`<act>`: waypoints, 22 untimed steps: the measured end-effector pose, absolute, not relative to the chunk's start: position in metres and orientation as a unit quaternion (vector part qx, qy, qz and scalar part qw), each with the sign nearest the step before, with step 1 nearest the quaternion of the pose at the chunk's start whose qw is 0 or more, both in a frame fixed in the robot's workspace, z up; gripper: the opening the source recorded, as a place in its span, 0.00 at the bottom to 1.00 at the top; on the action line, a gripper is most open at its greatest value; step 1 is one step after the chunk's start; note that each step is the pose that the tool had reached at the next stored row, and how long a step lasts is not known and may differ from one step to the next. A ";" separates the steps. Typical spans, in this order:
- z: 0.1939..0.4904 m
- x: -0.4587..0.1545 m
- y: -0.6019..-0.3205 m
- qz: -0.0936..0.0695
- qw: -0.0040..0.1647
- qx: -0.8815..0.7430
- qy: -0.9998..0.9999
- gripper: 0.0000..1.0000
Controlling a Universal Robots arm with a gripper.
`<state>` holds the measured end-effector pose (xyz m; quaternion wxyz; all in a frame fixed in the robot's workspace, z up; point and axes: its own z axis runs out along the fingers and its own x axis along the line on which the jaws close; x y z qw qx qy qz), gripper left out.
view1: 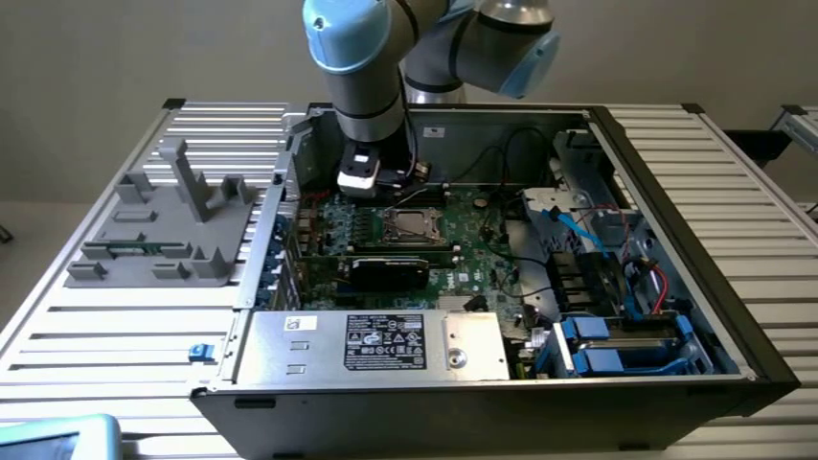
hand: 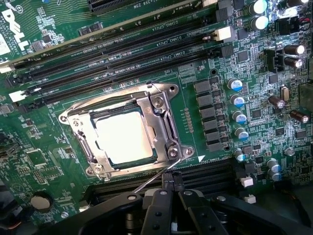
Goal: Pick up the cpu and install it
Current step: 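Install the first cpu locking lever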
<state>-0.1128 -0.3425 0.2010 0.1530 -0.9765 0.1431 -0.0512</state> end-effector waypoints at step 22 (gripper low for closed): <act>0.201 -0.113 -0.342 -0.064 0.158 -0.975 0.141 0.11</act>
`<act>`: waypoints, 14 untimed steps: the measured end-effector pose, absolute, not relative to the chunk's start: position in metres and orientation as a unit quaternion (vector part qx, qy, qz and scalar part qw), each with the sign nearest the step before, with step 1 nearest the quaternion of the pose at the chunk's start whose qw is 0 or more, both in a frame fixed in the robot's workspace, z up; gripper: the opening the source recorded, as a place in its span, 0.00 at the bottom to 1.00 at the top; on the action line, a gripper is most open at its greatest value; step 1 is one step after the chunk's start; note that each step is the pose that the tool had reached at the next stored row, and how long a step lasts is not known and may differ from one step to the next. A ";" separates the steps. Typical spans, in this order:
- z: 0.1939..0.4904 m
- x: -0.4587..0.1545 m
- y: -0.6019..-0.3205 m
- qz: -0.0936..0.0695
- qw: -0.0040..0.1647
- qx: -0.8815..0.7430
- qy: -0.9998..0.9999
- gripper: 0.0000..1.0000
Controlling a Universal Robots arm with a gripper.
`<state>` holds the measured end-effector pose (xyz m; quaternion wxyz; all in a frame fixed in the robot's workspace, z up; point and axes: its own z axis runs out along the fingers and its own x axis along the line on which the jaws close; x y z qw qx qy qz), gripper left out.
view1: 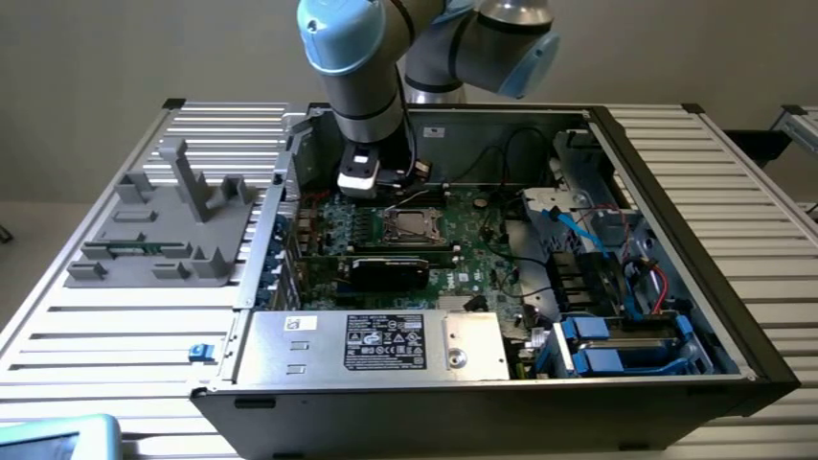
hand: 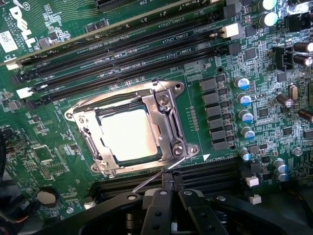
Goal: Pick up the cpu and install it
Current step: 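Install the first cpu locking lever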
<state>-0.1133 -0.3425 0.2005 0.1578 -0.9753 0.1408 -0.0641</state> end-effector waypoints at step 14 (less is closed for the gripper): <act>0.200 -0.116 -0.343 -0.065 0.158 -0.975 0.145 0.11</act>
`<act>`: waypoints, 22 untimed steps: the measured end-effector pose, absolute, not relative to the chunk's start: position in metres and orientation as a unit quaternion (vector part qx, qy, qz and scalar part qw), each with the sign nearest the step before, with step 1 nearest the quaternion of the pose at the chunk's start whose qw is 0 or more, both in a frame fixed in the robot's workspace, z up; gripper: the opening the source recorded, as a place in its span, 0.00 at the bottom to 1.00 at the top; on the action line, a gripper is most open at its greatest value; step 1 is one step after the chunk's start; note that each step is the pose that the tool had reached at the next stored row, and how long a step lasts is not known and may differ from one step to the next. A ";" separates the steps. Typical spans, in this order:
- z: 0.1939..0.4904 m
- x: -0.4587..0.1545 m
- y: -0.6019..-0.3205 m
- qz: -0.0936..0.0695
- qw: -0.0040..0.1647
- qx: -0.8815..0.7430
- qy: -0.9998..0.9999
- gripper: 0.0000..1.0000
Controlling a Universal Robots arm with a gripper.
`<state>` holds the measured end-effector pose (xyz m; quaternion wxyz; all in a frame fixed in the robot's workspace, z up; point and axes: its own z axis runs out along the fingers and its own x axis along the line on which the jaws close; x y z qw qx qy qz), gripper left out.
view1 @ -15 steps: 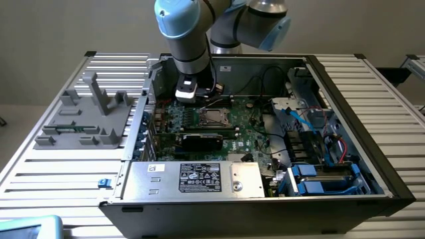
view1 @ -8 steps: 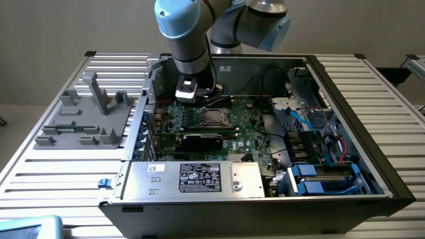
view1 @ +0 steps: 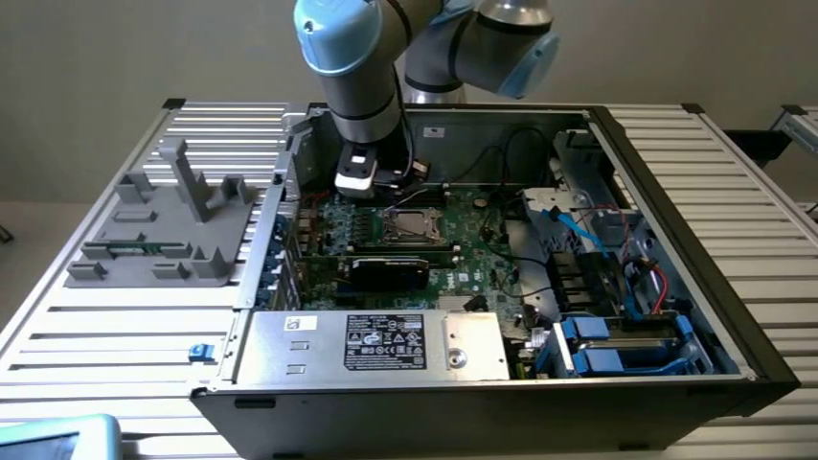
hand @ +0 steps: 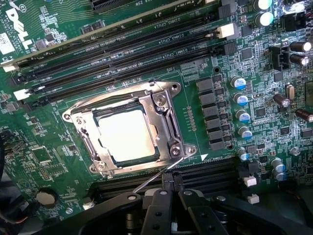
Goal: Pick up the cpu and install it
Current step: 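Install the first cpu locking lever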
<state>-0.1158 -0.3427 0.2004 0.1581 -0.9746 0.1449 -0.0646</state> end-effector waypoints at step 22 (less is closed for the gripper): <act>0.197 -0.111 -0.343 -0.066 0.159 -0.974 0.146 0.11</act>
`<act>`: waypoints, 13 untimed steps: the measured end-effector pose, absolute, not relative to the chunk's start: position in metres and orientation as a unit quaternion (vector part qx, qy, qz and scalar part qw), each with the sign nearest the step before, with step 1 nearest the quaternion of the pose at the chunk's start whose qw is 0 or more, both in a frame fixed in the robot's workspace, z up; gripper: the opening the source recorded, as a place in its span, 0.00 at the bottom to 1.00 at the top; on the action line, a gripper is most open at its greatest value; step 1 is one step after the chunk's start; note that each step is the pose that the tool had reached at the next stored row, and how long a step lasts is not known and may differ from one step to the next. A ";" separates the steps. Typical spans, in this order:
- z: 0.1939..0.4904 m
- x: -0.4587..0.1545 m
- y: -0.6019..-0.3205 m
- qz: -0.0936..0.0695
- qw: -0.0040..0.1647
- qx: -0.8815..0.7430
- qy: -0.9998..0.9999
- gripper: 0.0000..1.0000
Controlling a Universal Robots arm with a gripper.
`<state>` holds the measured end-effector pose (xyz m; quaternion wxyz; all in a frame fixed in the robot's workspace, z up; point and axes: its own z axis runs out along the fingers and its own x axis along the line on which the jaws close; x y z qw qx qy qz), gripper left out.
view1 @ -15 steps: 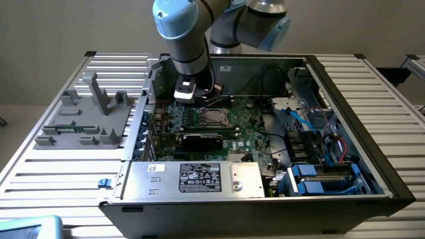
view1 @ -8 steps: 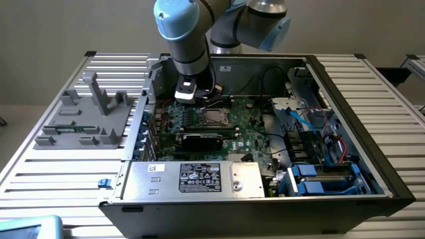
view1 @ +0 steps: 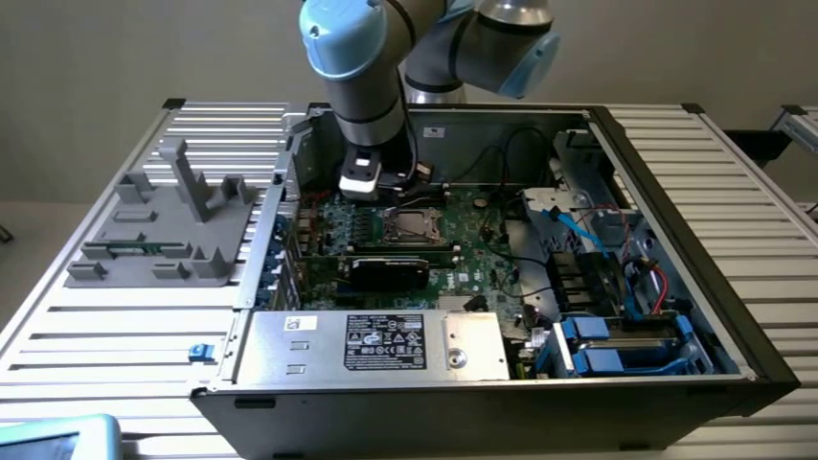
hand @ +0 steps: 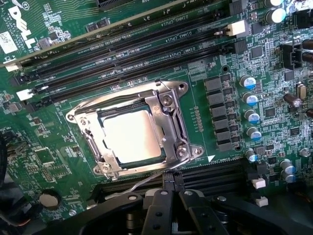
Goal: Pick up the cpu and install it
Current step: 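Install the first cpu locking lever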
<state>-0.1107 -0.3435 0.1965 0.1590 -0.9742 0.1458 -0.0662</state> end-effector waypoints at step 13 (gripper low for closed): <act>0.195 -0.106 -0.347 -0.067 0.159 -0.974 0.146 0.11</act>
